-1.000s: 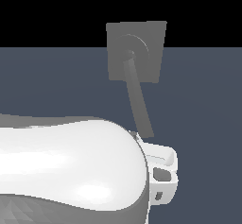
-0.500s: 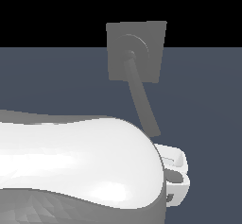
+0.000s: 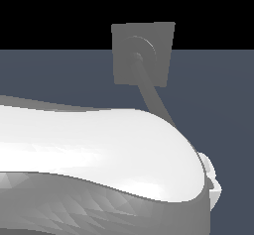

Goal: Turn on the faucet by rotating a designated handle.

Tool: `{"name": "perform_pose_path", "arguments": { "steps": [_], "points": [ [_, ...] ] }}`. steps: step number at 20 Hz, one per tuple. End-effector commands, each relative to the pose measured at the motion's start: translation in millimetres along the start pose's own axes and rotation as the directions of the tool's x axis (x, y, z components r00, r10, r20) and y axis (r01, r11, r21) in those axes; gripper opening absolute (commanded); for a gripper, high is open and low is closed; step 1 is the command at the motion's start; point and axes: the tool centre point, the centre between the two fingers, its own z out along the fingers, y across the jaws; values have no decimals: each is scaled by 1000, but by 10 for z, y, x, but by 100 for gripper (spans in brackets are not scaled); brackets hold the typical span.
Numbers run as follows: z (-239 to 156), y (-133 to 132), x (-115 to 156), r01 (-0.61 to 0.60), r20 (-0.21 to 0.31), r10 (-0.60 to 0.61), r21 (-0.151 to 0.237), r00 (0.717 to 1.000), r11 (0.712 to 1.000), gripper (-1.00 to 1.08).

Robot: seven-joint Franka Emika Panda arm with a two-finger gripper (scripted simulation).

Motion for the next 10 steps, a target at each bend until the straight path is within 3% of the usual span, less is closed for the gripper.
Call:
{"name": "perform_pose_path", "arguments": {
  "steps": [1,10],
  "points": [
    [26,154,236,9,-38,-9,-14,999,1000,-100],
    [19,409,503,16,-49,-17,-18,999,1000,-100]
  ]
}}
